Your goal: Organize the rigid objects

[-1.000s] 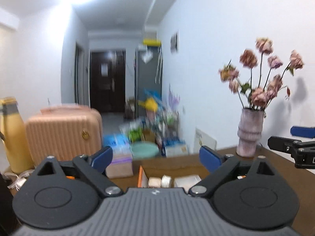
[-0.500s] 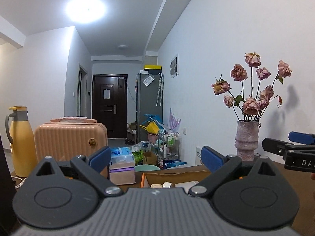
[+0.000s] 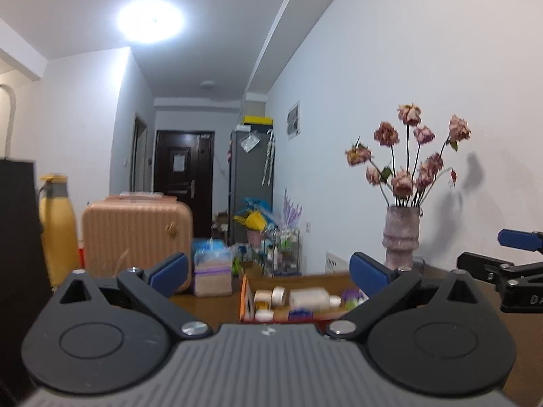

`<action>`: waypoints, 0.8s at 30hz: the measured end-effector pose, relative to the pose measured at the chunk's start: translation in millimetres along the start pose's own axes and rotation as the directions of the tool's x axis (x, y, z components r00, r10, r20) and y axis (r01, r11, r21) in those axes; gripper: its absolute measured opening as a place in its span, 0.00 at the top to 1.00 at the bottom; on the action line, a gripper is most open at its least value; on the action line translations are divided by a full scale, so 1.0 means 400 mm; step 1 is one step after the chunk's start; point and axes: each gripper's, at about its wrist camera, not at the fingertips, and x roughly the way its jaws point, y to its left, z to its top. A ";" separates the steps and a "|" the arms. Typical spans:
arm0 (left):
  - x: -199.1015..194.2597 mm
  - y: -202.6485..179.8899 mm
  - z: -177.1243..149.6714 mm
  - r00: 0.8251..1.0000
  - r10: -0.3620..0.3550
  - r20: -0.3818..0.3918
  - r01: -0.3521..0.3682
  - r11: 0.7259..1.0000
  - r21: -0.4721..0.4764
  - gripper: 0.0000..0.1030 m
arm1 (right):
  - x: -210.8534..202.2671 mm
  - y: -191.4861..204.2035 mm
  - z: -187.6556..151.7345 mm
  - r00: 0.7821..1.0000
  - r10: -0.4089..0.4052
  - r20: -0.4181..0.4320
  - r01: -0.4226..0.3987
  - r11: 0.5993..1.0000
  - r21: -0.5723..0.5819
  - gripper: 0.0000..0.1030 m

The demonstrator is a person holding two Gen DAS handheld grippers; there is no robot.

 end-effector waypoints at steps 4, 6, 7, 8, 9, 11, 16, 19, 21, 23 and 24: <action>-0.124 0.000 -0.054 1.000 0.013 -0.028 -0.013 1.000 0.009 0.00 | -0.110 0.036 -0.027 0.998 0.016 -0.052 -0.016 1.000 0.002 0.03; -0.188 0.003 -0.078 1.000 0.010 -0.027 -0.010 1.000 0.020 0.00 | -0.168 0.058 -0.042 0.997 0.006 -0.073 -0.005 1.000 0.017 0.02; -0.221 0.001 -0.092 1.000 0.003 -0.026 -0.003 1.000 0.022 0.00 | -0.195 0.068 -0.051 0.997 0.007 -0.072 -0.005 1.000 0.025 0.00; -0.249 -0.002 -0.104 1.000 -0.004 -0.027 0.004 1.000 0.025 0.00 | -0.221 0.079 -0.062 0.998 0.000 -0.068 0.002 0.999 0.033 0.00; -0.282 -0.003 -0.118 1.000 -0.015 -0.024 0.016 0.999 0.038 0.00 | -0.246 0.092 -0.072 0.997 -0.013 -0.071 0.015 0.999 0.038 0.00; -0.343 -0.012 -0.141 1.000 -0.016 0.005 0.015 0.995 0.096 0.00 | -0.295 0.122 -0.088 0.996 -0.030 -0.082 0.033 0.999 0.031 0.00; -0.452 0.002 -0.187 1.000 -0.011 -0.027 0.011 1.000 0.010 0.00 | -0.424 0.173 -0.122 0.992 -0.106 -0.062 0.108 0.994 0.018 0.00; -0.477 -0.003 -0.203 0.999 0.015 -0.032 -0.015 1.000 0.000 0.00 | -0.474 0.175 -0.139 0.993 -0.104 -0.064 0.110 0.989 0.100 0.00; -0.483 0.005 -0.196 0.999 0.038 -0.014 -0.038 0.999 -0.012 0.00 | -0.488 0.177 -0.145 0.992 -0.113 -0.063 0.121 0.982 0.142 0.00; -0.483 0.017 -0.191 0.999 0.047 -0.013 -0.047 0.998 -0.042 0.00 | -0.492 0.177 -0.150 0.991 -0.113 -0.067 0.123 0.977 0.173 0.00; -0.482 0.020 -0.190 0.999 0.047 -0.015 -0.048 0.998 -0.050 0.00 | -0.489 0.174 -0.151 0.991 -0.117 -0.069 0.127 0.974 0.186 0.00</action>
